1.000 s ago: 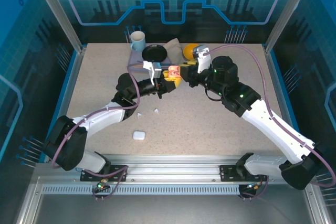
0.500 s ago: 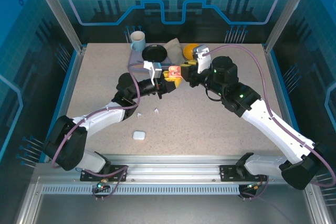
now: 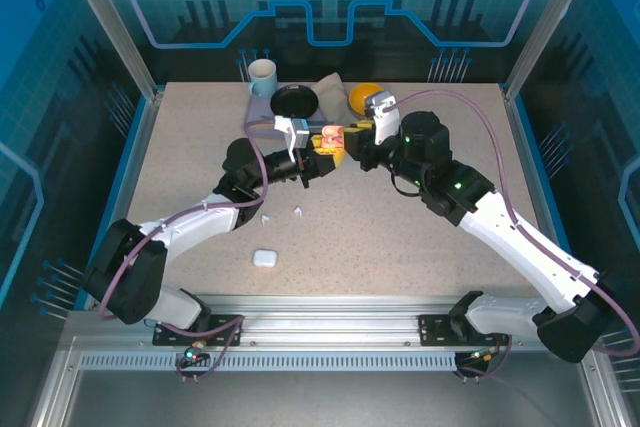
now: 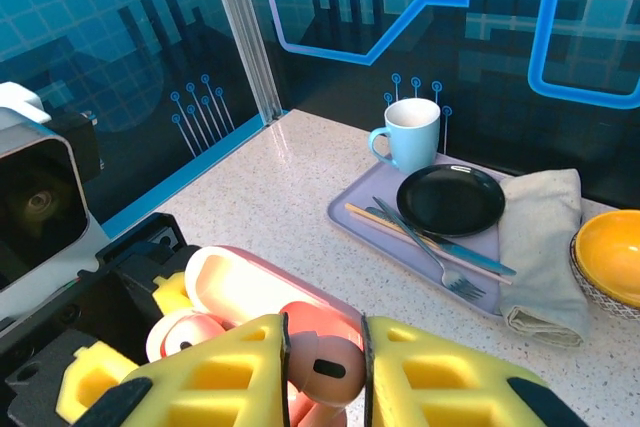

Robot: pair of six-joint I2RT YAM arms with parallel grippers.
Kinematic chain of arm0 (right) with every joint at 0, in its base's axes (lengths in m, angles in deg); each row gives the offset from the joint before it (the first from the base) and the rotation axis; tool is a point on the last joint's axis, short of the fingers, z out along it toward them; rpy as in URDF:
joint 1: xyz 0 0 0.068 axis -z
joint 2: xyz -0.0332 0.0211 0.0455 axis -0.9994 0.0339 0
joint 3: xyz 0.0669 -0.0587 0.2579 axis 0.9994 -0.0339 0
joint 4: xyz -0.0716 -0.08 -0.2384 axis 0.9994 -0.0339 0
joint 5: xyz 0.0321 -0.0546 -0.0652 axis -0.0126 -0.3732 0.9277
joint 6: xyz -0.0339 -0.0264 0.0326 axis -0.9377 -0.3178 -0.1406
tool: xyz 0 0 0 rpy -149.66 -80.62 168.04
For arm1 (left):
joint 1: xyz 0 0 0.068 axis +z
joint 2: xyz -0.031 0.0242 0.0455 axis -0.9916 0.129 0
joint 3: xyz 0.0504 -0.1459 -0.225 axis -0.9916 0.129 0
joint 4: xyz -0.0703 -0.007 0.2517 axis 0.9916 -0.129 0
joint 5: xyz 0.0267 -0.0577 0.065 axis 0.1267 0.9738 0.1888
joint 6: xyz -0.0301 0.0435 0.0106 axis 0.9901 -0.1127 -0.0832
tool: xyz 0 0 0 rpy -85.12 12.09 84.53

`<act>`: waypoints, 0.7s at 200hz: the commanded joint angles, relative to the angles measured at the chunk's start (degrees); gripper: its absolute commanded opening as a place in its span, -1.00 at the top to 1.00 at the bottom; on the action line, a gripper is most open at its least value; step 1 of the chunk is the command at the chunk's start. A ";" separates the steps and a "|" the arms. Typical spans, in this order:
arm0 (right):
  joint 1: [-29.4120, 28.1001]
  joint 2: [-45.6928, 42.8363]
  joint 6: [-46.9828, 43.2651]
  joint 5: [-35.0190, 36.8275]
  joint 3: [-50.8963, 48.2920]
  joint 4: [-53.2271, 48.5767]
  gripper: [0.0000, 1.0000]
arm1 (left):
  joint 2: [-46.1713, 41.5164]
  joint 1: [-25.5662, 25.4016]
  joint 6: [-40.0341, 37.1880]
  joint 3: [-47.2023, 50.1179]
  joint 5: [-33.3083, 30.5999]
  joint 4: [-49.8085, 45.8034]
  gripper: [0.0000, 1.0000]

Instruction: Insert the wireless bluetooth earbuds into the charging case

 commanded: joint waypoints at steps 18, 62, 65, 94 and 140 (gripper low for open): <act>-1.74 0.00 -0.75 0.16 -0.39 0.28 0.57 | 0.30 -0.47 -0.18 -2.46 0.22 2.49 1.00; -4.63 0.44 -3.58 2.47 0.31 -0.96 0.55 | 0.91 -0.44 -0.01 -2.89 -0.15 2.80 1.00; -4.80 0.48 -3.70 2.48 0.38 -1.05 0.54 | 0.93 -0.49 0.00 -2.93 -0.13 2.80 1.00; -5.96 0.96 -4.81 3.91 1.28 -2.16 0.45 | 1.37 -0.42 0.17 -2.91 -0.13 3.13 1.00; -6.28 1.16 -4.62 5.04 2.22 -2.65 0.26 | 1.57 -0.45 0.26 -2.55 -0.21 3.49 1.00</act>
